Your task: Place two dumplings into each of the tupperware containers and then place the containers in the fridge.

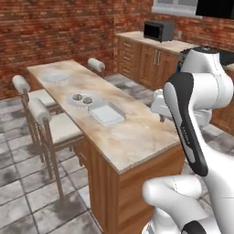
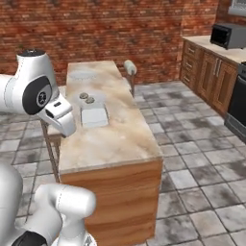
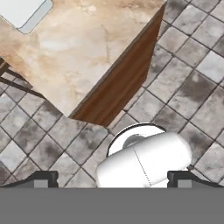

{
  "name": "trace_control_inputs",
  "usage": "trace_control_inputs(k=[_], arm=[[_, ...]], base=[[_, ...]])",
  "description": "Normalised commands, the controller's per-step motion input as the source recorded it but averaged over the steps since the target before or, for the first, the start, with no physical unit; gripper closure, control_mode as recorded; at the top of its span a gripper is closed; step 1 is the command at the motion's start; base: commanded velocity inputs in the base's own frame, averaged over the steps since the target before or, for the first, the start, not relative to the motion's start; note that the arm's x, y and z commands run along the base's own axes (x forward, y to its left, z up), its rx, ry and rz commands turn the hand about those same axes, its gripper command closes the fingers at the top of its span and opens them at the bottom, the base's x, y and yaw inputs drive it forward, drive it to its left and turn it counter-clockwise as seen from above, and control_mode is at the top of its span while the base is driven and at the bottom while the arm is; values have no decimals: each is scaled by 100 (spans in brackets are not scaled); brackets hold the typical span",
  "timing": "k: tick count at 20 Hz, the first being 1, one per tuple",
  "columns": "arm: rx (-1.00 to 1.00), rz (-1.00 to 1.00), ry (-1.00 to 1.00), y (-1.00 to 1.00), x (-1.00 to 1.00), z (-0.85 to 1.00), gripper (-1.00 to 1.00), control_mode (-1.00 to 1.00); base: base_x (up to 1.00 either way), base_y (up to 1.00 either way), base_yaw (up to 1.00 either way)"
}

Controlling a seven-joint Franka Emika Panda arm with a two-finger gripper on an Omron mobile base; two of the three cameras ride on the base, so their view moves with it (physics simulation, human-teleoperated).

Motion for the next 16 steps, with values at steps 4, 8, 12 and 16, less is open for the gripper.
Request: trace_control_inputs(k=[4, 8, 12, 16], arm=[[0, 0, 0, 0, 0, 0, -100, 100], [0, 0, 0, 0, 0, 0, -100, 100], [0, 0, 0, 0, 0, 0, -100, 100], [0, 0, 0, 0, 0, 0, -100, 100]], base=[[-4, 79, -76], [-43, 20, -97], [-17, 25, -97], [-3, 47, -89]])
